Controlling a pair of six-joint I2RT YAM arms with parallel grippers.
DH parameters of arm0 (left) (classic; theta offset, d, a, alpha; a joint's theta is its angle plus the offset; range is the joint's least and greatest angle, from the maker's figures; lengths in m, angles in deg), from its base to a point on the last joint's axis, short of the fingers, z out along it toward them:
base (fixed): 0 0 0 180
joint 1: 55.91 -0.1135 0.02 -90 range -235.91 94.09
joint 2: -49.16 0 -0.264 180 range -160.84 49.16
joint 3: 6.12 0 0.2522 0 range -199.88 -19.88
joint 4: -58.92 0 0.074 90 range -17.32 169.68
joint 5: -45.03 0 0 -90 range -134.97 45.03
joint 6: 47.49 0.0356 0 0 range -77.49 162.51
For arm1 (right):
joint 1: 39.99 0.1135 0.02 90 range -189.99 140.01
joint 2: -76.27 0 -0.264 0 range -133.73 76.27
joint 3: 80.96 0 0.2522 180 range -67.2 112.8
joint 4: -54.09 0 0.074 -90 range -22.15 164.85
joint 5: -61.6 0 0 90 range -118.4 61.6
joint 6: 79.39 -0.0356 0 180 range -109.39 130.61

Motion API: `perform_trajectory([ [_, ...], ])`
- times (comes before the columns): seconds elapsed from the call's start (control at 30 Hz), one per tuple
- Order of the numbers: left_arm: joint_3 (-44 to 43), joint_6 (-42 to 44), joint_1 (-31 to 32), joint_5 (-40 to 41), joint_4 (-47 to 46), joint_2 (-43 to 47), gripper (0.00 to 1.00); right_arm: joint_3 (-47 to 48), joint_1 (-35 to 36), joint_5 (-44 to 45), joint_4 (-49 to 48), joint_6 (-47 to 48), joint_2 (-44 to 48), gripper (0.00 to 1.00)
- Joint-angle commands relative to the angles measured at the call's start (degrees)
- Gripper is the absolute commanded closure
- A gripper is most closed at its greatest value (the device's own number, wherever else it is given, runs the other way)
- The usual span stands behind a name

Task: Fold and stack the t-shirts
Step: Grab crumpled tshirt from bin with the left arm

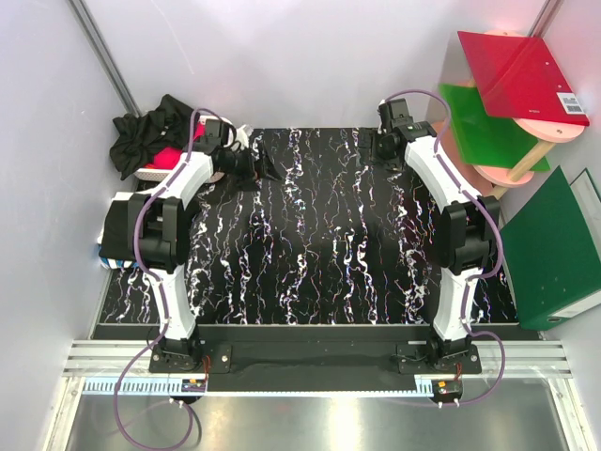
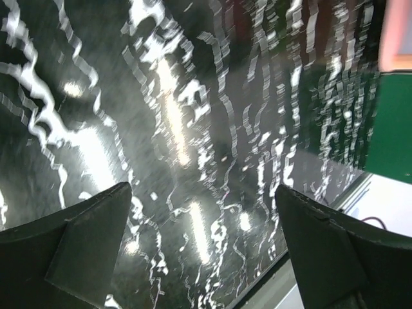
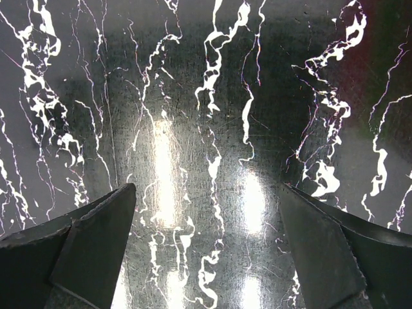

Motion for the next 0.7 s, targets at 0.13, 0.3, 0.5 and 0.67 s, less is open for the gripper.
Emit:
perform_trajectory([
  [0.13, -8.63, 8.0, 5.88, -1.86, 5.76, 0.17, 0.01, 2.24, 0.53, -2.31, 0.3, 1.3, -0.27, 0.0],
  [0.3, -15.84, 14.97, 11.52, 10.86, 16.68, -2.82, 0.01, 2.85, 0.44, -1.0, 0.39, 2.0, -0.19, 0.0],
  [0.5, -21.02, 17.0, 16.18, 52.83, 23.11, -2.64, 0.01, 4.52, 0.53, 0.67, 0.39, 2.7, -0.71, 0.0],
  [0.67, -22.0, 9.18, 9.35, 69.55, 26.1, -2.91, 0.01, 4.96, 0.53, 1.38, 0.56, 3.41, -1.06, 0.0],
])
